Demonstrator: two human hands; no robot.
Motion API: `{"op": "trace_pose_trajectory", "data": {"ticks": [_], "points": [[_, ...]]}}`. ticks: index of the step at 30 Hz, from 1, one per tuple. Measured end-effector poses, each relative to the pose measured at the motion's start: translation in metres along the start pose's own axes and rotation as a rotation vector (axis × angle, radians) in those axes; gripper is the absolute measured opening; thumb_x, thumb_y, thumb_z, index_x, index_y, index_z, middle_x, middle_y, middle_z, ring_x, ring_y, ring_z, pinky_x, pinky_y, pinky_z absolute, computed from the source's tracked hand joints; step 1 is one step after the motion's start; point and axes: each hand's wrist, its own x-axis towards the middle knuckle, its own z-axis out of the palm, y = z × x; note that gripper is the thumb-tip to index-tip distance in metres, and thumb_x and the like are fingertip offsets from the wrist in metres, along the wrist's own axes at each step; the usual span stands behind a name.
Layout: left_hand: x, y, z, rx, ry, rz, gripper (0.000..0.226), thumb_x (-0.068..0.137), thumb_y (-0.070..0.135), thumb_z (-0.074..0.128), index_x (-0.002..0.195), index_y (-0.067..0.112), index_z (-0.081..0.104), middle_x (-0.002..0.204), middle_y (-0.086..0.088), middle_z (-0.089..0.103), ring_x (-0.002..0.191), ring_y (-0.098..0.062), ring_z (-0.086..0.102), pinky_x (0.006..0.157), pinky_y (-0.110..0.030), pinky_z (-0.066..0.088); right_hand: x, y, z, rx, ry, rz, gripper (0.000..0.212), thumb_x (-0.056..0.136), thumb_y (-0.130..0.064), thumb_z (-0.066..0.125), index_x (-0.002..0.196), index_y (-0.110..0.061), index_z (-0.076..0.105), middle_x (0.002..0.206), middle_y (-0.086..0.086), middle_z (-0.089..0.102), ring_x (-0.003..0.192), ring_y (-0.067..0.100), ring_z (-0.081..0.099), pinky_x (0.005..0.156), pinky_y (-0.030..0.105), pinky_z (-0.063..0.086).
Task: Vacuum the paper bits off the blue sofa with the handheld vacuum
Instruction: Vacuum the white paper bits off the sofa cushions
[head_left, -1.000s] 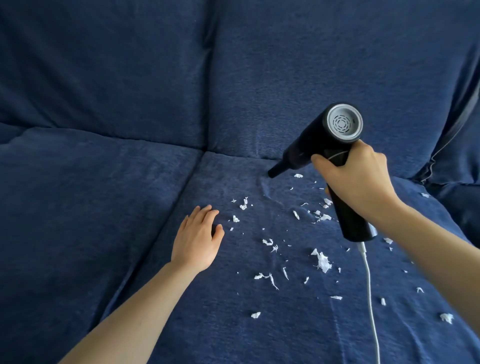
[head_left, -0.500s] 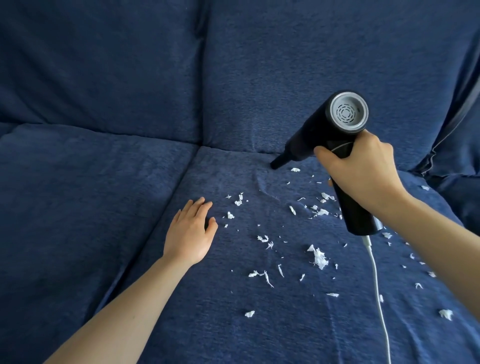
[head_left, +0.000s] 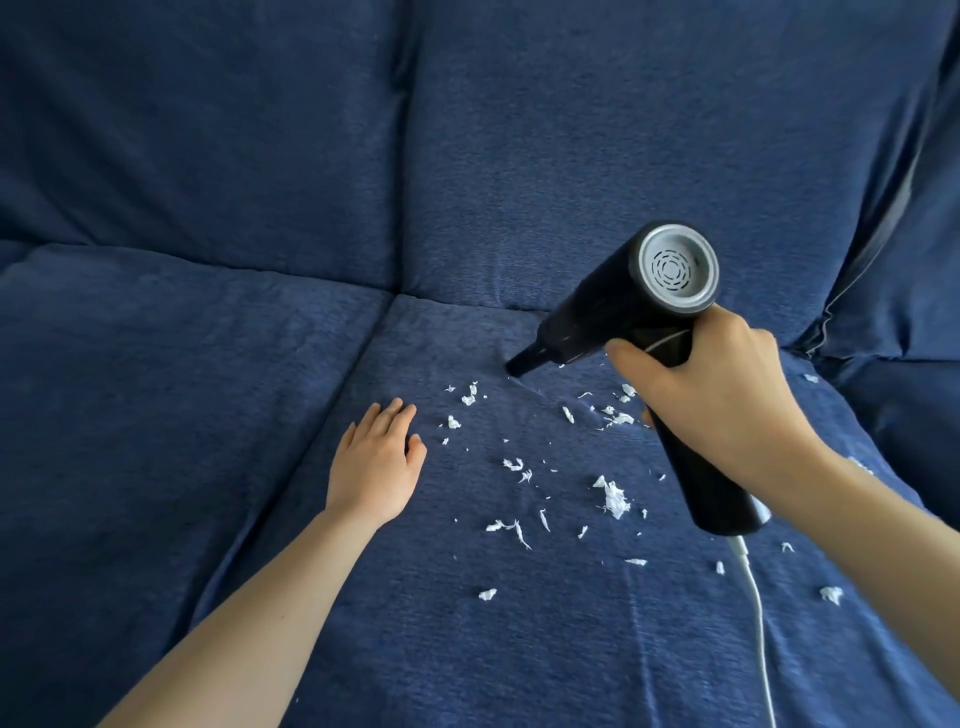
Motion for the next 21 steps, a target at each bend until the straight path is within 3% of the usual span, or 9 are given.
{"op": "trace_pose_trajectory", "data": {"ticks": [4, 7, 11, 13, 17, 21], "points": [[0.0, 0.0, 0.0, 0.023, 0.01, -0.005, 0.049, 0.101, 0.032, 0.031, 0.149, 0.02, 0.031, 0.158, 0.002, 0.025, 0.147, -0.019, 0.018, 0.119, -0.04, 0.019, -0.011, -0.005, -0.007, 0.037, -0.007, 0.014, 0.028, 0.083, -0.044, 0.064, 0.073, -0.02, 0.054, 0.063, 0.0, 0.067, 0.082, 0.021, 0.063, 0.061, 0.014, 0.039], [-0.002, 0.001, 0.001, 0.035, 0.004, -0.006, 0.05, 0.101, 0.033, 0.03, 0.149, 0.02, 0.03, 0.158, 0.002, 0.024, 0.147, -0.02, 0.018, 0.119, -0.041, 0.019, -0.016, -0.007, -0.006, 0.022, -0.031, 0.006, 0.028, 0.083, -0.043, 0.064, 0.073, -0.019, 0.054, 0.064, -0.001, 0.066, 0.085, 0.025, 0.064, 0.065, 0.029, 0.042], [-0.002, 0.003, 0.0, 0.04, 0.014, -0.016, 0.05, 0.101, 0.033, 0.03, 0.15, 0.021, 0.029, 0.158, 0.003, 0.023, 0.147, -0.018, 0.017, 0.119, -0.04, 0.018, -0.016, -0.005, -0.003, 0.025, -0.019, 0.014, 0.026, 0.083, -0.044, 0.064, 0.074, -0.023, 0.051, 0.067, -0.001, 0.067, 0.092, 0.031, 0.065, 0.078, 0.033, 0.046], [-0.002, 0.003, 0.0, 0.038, 0.014, -0.02, 0.05, 0.101, 0.033, 0.03, 0.15, 0.021, 0.03, 0.158, 0.004, 0.024, 0.147, -0.018, 0.017, 0.119, -0.04, 0.017, -0.016, -0.007, -0.002, 0.028, -0.014, 0.004, 0.026, 0.082, -0.045, 0.064, 0.074, -0.024, 0.051, 0.066, -0.002, 0.066, 0.092, 0.031, 0.066, 0.078, 0.033, 0.047], [-0.003, 0.002, 0.001, 0.039, 0.029, -0.025, 0.049, 0.101, 0.033, 0.031, 0.149, 0.022, 0.032, 0.157, 0.004, 0.025, 0.147, -0.017, 0.018, 0.119, -0.04, 0.019, -0.018, -0.012, -0.001, 0.044, -0.047, 0.002, 0.024, 0.083, -0.043, 0.064, 0.078, -0.022, 0.055, 0.066, -0.003, 0.066, 0.091, 0.024, 0.063, 0.064, 0.026, 0.041], [-0.004, 0.001, 0.001, 0.023, 0.03, -0.021, 0.049, 0.101, 0.033, 0.031, 0.148, 0.022, 0.032, 0.158, 0.004, 0.025, 0.147, -0.017, 0.017, 0.119, -0.04, 0.018, -0.019, -0.018, 0.004, 0.042, -0.053, -0.021, 0.025, 0.083, -0.044, 0.064, 0.081, -0.021, 0.055, 0.064, -0.005, 0.065, 0.09, 0.025, 0.066, 0.071, 0.028, 0.039]]}}
